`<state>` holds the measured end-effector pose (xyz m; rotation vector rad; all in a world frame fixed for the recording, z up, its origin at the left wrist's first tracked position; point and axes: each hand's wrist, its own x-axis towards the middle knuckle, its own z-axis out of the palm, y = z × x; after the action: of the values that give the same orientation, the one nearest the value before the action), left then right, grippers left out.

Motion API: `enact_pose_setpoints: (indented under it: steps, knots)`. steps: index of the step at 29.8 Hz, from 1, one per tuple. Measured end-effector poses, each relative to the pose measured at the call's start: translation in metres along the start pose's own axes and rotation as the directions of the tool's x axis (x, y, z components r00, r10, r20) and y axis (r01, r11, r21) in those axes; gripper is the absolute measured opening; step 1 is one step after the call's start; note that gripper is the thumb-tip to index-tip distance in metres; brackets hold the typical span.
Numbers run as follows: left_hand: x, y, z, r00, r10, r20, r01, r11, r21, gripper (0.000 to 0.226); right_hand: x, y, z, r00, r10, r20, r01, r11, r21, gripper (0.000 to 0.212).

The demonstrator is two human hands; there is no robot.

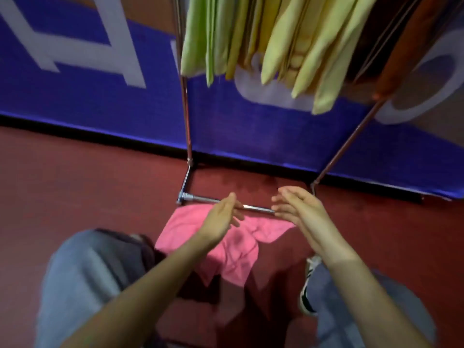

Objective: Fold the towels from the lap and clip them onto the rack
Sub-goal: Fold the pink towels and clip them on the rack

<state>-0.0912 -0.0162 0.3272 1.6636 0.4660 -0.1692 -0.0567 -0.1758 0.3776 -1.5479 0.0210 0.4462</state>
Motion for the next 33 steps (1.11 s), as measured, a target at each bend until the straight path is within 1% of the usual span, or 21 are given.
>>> enact_pose_setpoints:
  steps: [2,4,5,6,8,12,13,14,16,17,18,19,20,21,23,25,27,28,29,30,33]
  knots:
    - [0.004,-0.079,-0.017,0.979,-0.2,-0.034,0.202,0.978,0.05,0.038,0.003,0.062,0.003,0.975,0.221,-0.005,-0.221,0.975,0.019,0.01]
    - [-0.001,-0.118,-0.036,0.936,-0.348,-0.043,0.351,0.924,0.15,0.035,0.001,0.101,0.001,0.92,0.391,-0.027,-0.39,0.92,0.039,0.013]
    - [-0.001,-0.127,-0.043,0.93,-0.366,-0.042,0.368,0.911,0.186,0.033,0.001,0.11,0.003,0.893,0.45,-0.033,-0.447,0.892,0.06,0.015]
    - [0.014,-0.149,-0.043,0.902,-0.431,-0.027,0.426,0.878,0.22,0.035,0.015,0.134,-0.001,0.847,0.531,-0.029,-0.526,0.845,0.099,0.016]
    - [0.024,-0.172,-0.05,0.845,-0.534,-0.042,0.531,0.825,0.194,0.042,0.028,0.15,-0.002,0.785,0.618,-0.039,-0.607,0.78,0.151,0.018]
    - [0.059,-0.192,-0.049,0.866,-0.495,-0.071,0.495,0.828,0.263,0.037,0.062,0.16,0.001,0.775,0.631,-0.047,-0.617,0.77,0.162,0.016]
    - [0.074,-0.208,-0.04,0.846,-0.53,-0.053,0.525,0.812,0.255,0.036,0.076,0.176,0.0,0.754,0.656,-0.045,-0.643,0.75,0.155,0.016]
    - [0.084,-0.204,-0.038,0.848,-0.528,-0.053,0.52,0.807,0.28,0.036,0.084,0.174,0.004,0.759,0.649,-0.042,-0.639,0.756,0.141,0.017]
    - [0.103,-0.217,-0.026,0.862,-0.505,-0.034,0.488,0.811,0.322,0.038,0.099,0.187,0.007,0.74,0.672,-0.037,-0.666,0.739,0.099,0.018]
    - [0.112,-0.233,-0.016,0.864,-0.504,-0.023,0.484,0.816,0.315,0.039,0.105,0.202,0.007,0.714,0.699,-0.034,-0.694,0.714,0.092,0.018]
    - [0.116,-0.227,-0.012,0.863,-0.505,-0.018,0.485,0.817,0.311,0.039,0.107,0.203,0.009,0.719,0.694,-0.036,-0.69,0.719,0.087,0.018]
    - [0.127,-0.24,-0.005,0.861,-0.507,-0.025,0.492,0.821,0.291,0.04,0.114,0.216,0.01,0.696,0.717,-0.035,-0.713,0.697,0.077,0.018]
    - [0.135,-0.248,0.002,0.833,-0.552,-0.042,0.542,0.798,0.265,0.039,0.12,0.233,0.011,0.663,0.747,-0.038,-0.745,0.664,0.063,0.018]
    - [0.137,-0.253,0.006,0.846,-0.529,-0.067,0.529,0.814,0.24,0.039,0.119,0.236,0.01,0.655,0.754,-0.044,-0.751,0.657,0.063,0.019]
    - [0.142,-0.267,0.013,0.832,-0.549,-0.085,0.555,0.815,0.166,0.037,0.123,0.255,0.009,0.632,0.774,-0.04,-0.771,0.633,0.07,0.02]
    - [0.149,-0.284,0.021,0.746,-0.666,-0.006,0.656,0.734,0.179,0.043,0.128,0.276,0.004,0.594,0.804,-0.039,-0.798,0.594,0.102,0.022]
    - [0.151,-0.288,0.025,0.611,-0.783,0.115,0.744,0.618,0.253,0.052,0.127,0.28,0.002,0.599,0.8,-0.034,-0.789,0.597,0.146,0.023]
    - [0.156,-0.299,0.035,0.555,-0.82,0.141,0.772,0.571,0.28,0.056,0.129,0.292,-0.006,0.582,0.813,-0.036,-0.799,0.579,0.165,0.022]
    - [0.158,-0.301,0.038,0.548,-0.825,0.138,0.769,0.562,0.304,0.058,0.129,0.292,-0.008,0.582,0.813,-0.034,-0.798,0.579,0.169,0.022]
    - [0.16,-0.305,0.044,0.566,-0.813,0.137,0.76,0.579,0.294,0.059,0.129,0.293,-0.012,0.582,0.812,-0.029,-0.797,0.578,0.176,0.022]
    - [0.165,-0.319,0.062,0.652,-0.74,0.163,0.71,0.672,0.212,0.046,0.132,0.297,-0.028,0.575,0.816,-0.064,-0.794,0.575,0.196,0.025]
